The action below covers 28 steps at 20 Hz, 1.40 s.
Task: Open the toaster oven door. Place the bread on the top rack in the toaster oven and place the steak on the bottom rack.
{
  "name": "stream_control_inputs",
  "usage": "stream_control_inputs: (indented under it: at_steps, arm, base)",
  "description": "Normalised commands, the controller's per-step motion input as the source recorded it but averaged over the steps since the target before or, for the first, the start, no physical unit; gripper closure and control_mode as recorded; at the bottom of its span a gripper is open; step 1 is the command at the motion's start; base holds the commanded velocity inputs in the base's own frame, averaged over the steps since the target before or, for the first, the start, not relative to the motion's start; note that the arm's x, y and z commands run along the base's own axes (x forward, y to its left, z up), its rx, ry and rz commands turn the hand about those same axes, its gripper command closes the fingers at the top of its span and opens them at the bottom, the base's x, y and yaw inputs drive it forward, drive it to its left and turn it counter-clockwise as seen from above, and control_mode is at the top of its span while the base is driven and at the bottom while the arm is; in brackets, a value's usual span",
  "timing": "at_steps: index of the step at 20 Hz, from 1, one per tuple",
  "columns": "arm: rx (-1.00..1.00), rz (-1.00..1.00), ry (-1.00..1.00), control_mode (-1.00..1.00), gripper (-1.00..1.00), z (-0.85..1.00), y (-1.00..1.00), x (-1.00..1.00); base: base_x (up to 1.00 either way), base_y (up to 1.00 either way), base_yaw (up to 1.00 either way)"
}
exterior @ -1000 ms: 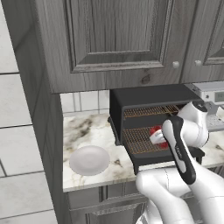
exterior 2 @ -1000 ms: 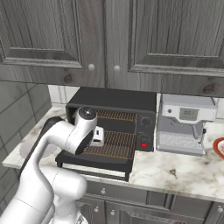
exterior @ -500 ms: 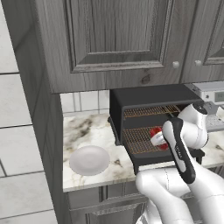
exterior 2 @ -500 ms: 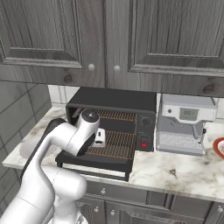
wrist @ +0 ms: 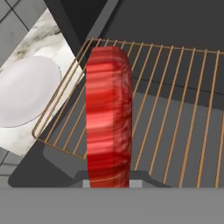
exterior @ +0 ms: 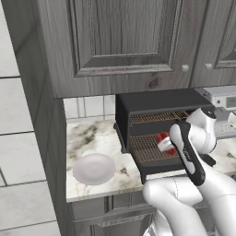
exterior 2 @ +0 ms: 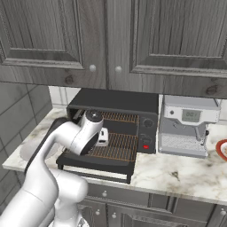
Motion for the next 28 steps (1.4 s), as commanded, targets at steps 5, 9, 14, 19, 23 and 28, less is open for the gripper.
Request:
stream_control_inputs:
  at_steps: [5, 9, 14, 19, 23, 28]
  arm:
    - [0.00, 0.02, 0.00, -1.00, 1.00, -0.01, 0.00, 0.16]
    - [0.00, 0.02, 0.00, -1.00, 1.00, -0.03, 0.00, 0.10]
    - [0.01, 0.03, 0.00, -1.00, 1.00, -0.03, -0.01, 0.05]
    - [0.02, 0.03, 0.00, -1.00, 1.00, -0.10, -0.01, 0.02]
    - [0.02, 0.03, 0.00, -1.00, 1.00, -0.13, -0.03, 0.01]
    - [0.01, 0.03, 0.00, -1.00, 1.00, -0.08, -0.03, 0.04]
  base:
    - [0.00, 0.00, 0.00]
    - [0.00, 0.00, 0.00]
    - [0.00, 0.00, 0.00]
    - [0.00, 0.00, 0.00]
    - [0.00, 0.00, 0.00]
    - [0.00, 0.00, 0.00]
